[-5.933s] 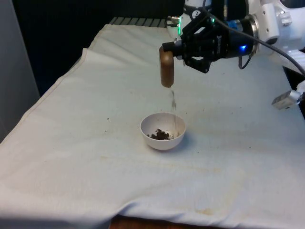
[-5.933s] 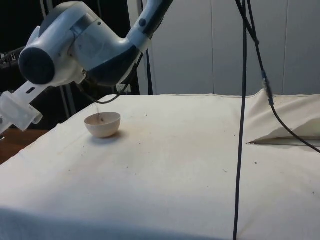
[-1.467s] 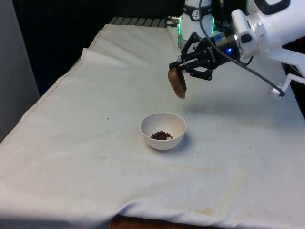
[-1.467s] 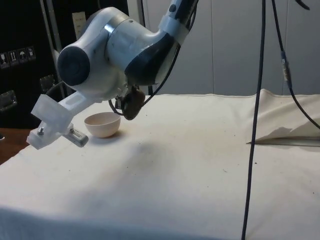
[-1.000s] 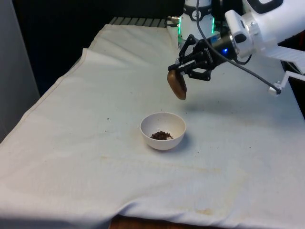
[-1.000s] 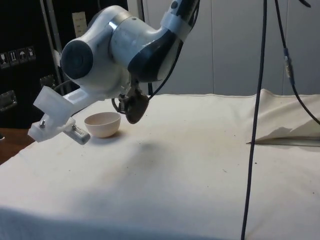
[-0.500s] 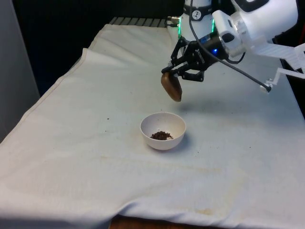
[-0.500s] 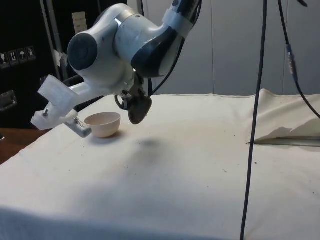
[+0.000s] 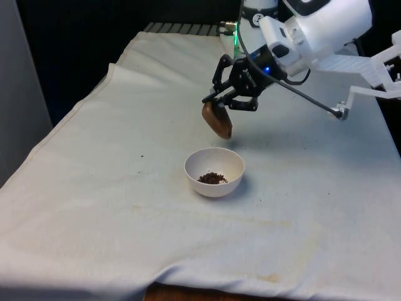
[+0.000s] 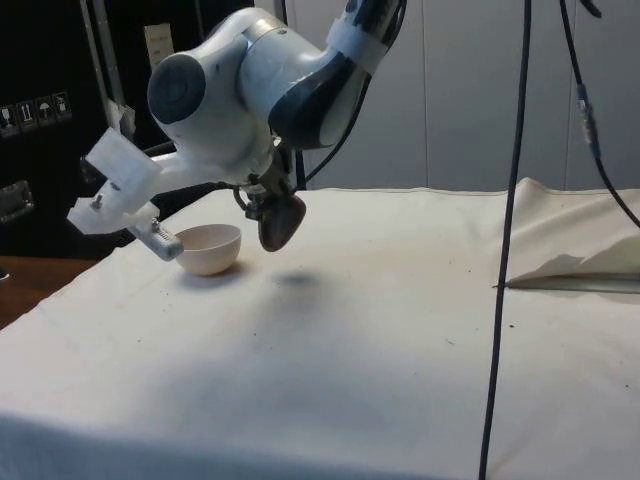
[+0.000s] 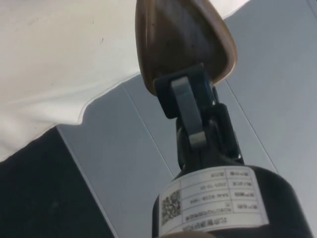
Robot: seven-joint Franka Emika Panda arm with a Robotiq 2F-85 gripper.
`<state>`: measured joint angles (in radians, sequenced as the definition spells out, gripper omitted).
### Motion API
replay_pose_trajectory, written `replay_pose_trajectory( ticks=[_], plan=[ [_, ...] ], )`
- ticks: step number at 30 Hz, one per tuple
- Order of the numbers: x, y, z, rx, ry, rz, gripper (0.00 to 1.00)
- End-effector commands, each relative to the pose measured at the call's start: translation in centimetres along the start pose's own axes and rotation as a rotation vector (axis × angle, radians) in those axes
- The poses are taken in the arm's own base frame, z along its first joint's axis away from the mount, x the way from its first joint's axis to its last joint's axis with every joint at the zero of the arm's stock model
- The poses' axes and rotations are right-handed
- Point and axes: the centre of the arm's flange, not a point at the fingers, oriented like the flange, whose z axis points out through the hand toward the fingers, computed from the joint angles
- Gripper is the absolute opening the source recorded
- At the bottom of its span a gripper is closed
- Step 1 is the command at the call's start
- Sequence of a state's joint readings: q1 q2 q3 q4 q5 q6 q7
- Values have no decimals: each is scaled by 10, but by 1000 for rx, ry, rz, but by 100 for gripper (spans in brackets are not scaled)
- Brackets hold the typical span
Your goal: Pour the coffee beans from the cup into the bowl.
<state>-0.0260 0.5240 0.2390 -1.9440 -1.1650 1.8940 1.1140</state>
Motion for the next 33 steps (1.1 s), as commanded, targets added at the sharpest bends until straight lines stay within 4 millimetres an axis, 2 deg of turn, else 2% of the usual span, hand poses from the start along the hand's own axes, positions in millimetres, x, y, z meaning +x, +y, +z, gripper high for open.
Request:
replay_pose_trajectory(
  ticks=[1, 3, 17, 33],
  plan=[
    [-1, 3, 2, 27, -3, -2, 0],
    [1, 2, 4, 8, -2, 3, 0],
    [-12, 23, 24, 104, -37, 8, 0],
    [-20, 30, 44, 182, -58, 32, 0]
  ],
)
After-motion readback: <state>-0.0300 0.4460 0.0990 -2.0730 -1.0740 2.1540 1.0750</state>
